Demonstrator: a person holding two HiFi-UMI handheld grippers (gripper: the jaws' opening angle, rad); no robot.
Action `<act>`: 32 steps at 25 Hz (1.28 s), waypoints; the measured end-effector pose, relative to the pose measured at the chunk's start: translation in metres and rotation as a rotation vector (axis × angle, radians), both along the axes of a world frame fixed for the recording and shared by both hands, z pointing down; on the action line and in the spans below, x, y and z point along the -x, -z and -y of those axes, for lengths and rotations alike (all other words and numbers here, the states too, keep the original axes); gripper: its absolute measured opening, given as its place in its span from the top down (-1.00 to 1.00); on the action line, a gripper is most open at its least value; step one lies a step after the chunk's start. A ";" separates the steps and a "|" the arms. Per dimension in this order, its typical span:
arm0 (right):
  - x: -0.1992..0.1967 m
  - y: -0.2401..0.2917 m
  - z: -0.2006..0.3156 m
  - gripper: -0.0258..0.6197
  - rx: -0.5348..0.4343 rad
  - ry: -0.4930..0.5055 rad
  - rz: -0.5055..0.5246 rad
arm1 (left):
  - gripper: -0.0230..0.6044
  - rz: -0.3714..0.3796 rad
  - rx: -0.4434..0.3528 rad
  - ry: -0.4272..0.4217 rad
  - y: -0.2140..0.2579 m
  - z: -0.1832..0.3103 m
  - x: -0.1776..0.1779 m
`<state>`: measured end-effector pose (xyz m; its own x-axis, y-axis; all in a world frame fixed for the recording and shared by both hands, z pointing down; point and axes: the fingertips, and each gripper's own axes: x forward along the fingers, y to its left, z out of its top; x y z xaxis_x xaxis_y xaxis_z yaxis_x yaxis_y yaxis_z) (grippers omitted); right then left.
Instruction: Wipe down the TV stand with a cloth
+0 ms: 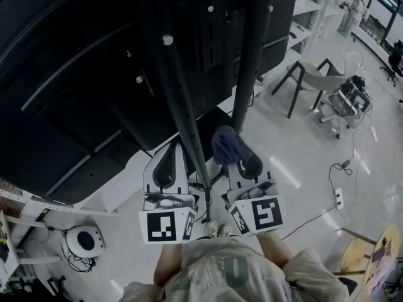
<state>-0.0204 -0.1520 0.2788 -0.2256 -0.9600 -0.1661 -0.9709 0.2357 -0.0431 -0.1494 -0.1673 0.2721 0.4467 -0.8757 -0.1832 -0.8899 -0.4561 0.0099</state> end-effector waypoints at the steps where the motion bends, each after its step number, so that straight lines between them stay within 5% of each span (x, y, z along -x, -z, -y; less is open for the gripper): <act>1: -0.001 0.000 -0.001 0.74 0.002 -0.003 0.008 | 0.88 -0.003 -0.003 0.000 0.001 0.000 0.001; 21: -0.020 -0.005 0.009 0.74 0.024 -0.012 -0.032 | 0.88 -0.019 -0.001 -0.029 0.005 0.010 -0.017; 32: -0.131 -0.004 0.029 0.74 -0.026 0.149 -0.036 | 0.88 0.011 -0.026 0.146 0.006 0.005 -0.125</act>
